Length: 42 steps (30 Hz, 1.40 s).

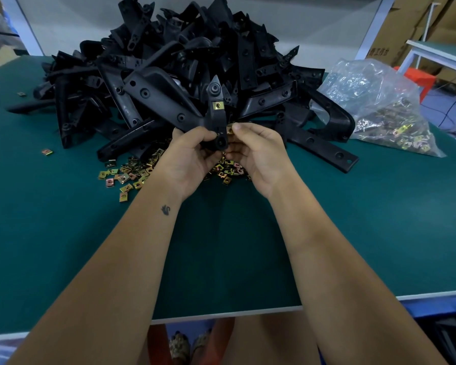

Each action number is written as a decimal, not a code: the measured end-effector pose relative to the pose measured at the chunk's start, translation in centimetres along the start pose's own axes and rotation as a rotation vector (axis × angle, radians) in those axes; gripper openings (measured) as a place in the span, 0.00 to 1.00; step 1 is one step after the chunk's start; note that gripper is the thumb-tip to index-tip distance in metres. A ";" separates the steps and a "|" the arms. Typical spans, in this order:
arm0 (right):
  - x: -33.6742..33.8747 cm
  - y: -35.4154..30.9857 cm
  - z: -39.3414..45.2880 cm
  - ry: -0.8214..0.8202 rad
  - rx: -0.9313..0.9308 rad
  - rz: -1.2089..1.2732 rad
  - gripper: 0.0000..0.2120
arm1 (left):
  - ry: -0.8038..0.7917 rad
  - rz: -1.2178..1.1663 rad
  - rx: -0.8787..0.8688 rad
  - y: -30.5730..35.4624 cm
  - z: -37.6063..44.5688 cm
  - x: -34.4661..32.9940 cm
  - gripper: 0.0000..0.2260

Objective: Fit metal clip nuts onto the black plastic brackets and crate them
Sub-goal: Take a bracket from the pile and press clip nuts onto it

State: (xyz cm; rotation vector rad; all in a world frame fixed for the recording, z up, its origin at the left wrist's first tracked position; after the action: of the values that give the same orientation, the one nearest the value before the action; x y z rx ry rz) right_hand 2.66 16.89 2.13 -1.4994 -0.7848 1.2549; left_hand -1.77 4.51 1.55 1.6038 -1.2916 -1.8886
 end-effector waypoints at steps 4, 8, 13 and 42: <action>0.1 0.0 0.0 0.007 0.004 -0.020 0.06 | 0.011 -0.008 -0.021 0.0 0.2 0.2 0.15; 0.2 0.0 0.1 0.015 0.002 -0.042 0.05 | 0.018 0.009 -0.047 -0.1 0.3 0.2 0.16; 0.3 0.1 0.1 0.033 0.006 -0.095 0.05 | -0.008 0.033 -0.072 -0.2 0.2 0.2 0.16; 0.3 0.4 0.2 0.131 0.192 -0.476 0.12 | -0.078 0.188 -0.117 -0.8 0.1 0.4 0.20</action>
State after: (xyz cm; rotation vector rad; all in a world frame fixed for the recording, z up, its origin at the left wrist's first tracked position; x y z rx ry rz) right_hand 2.51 17.09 1.68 -1.1399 -0.8466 0.8398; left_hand -1.73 4.73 0.65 1.3146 -1.2880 -1.8890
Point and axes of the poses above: each hand's wrist, its own z-axis towards the middle knuckle, its own x-axis out of the back of the hand, y = z × x, the point moved 1 cm from there along z, towards the middle knuckle, and after that the axes turned 2 degrees about -x, right-handed, at the moved point
